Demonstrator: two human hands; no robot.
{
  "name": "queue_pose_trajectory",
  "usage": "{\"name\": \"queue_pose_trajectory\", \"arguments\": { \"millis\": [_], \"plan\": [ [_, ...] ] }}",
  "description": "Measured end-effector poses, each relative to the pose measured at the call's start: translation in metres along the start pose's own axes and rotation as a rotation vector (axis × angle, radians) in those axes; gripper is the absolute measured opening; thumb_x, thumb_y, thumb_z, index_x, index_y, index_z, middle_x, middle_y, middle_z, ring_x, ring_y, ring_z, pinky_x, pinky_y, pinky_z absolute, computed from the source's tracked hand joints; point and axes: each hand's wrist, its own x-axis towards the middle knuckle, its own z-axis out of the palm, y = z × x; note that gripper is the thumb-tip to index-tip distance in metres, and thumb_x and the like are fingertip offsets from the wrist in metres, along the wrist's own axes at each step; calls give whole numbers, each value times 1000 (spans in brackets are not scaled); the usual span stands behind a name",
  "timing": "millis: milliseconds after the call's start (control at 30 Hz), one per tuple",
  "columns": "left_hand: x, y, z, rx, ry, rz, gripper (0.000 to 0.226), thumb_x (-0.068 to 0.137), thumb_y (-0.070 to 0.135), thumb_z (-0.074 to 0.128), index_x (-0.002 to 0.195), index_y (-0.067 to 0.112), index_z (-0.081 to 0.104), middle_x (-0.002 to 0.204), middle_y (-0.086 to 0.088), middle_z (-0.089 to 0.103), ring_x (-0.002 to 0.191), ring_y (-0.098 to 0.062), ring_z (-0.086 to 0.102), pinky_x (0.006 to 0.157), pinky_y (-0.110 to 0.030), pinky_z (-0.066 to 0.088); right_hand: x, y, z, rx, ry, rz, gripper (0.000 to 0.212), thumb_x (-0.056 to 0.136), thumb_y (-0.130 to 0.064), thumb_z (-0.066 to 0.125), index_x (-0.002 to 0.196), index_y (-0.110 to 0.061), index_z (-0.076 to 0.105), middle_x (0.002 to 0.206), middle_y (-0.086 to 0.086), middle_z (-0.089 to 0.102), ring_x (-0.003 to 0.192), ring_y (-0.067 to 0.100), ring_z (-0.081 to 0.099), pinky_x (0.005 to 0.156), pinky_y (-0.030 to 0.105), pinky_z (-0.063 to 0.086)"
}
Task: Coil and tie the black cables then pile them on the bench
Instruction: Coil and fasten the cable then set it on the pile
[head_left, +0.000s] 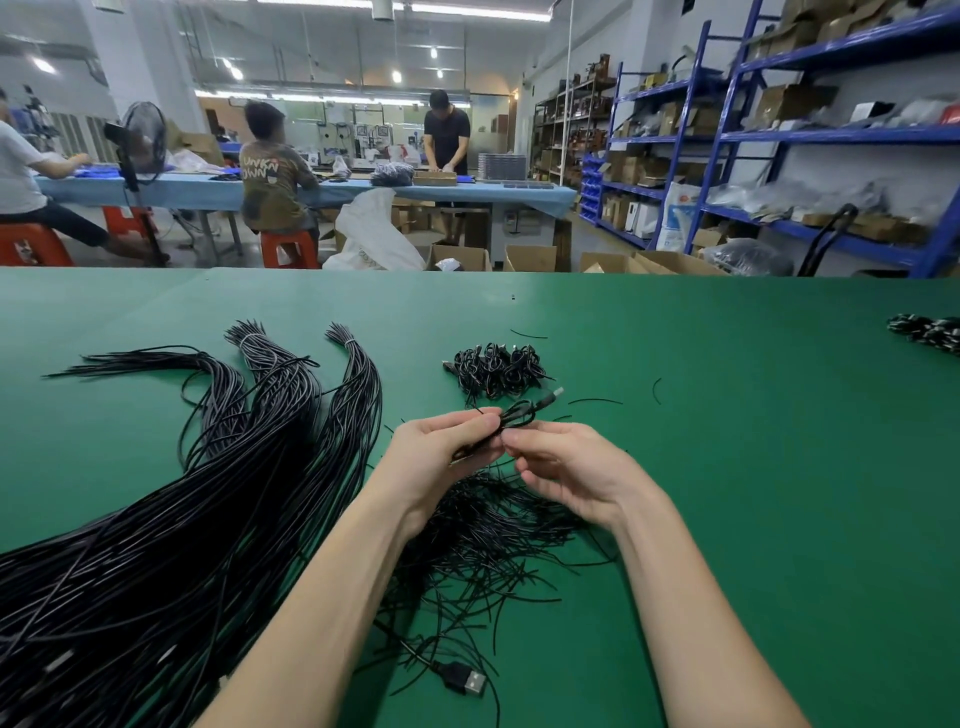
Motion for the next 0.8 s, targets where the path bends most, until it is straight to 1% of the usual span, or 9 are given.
{"name": "queue_pose_trajectory", "arguments": {
  "millis": [100,167,267,367,467,533,633,733,800],
  "plan": [
    [-1,3,0,-69,-17,-43,19,66,10,79,84,5,82,86,-10,75,74,-14,71,71,-22,59,-1,1,-5,31,-70,43,10,90,-7,72,99,-4,70,76,-1,67,64,7,61,57,17,57],
    [-2,3,-2,-69,-26,-55,18,67,10,79,84,6,82,82,-11,74,73,-14,71,71,-23,59,-2,2,-6,-31,-108,17,16,85,-11,75,100,-5,72,77,-3,67,66,7,60,61,19,57],
    [-3,3,-2,-52,-46,-58,20,67,13,81,85,8,83,80,-10,74,73,-13,71,71,-23,59,-4,0,-8,-148,-111,-34,28,75,-20,79,99,-6,75,76,-6,68,68,7,59,65,20,57],
    [-1,2,-1,-73,-31,-88,20,65,13,82,84,7,82,81,-10,74,72,-13,71,70,-22,59,-4,0,-11,-151,-105,-43,35,74,-21,80,104,-5,73,78,-5,69,68,7,60,64,20,56],
    [-1,0,2,-110,-18,-131,14,67,12,81,80,8,82,80,-8,73,66,-9,68,62,-15,56,-5,2,-10,-137,-109,-43,30,75,-20,81,101,-8,74,85,-2,71,71,8,63,62,20,56],
    [-1,0,3,-146,-19,-166,11,67,12,80,77,8,82,82,-8,74,64,-8,67,59,-13,55,-5,4,-11,-105,-126,-67,21,75,-20,82,94,-13,78,88,-3,73,72,9,67,62,20,57],
    [-2,2,2,-220,-37,-245,12,66,10,80,77,5,81,84,-9,76,64,-8,70,59,-13,56,-6,8,-13,-104,-181,-95,8,77,-22,80,84,-21,82,84,-4,73,73,10,69,62,20,57],
    [-2,5,-2,-153,-122,-302,16,68,10,81,82,2,81,87,-10,76,66,-9,70,59,-13,56,-5,13,-20,-136,-215,-108,9,76,-20,80,84,-20,83,81,-3,71,71,8,65,58,18,54],
    [-3,8,-5,-56,-209,-325,21,70,9,81,90,1,80,91,-11,76,70,-9,71,62,-13,56,-4,14,-28,-220,-250,-143,8,81,-15,79,86,-20,81,82,-2,69,72,9,61,57,17,50]
  ]
}}
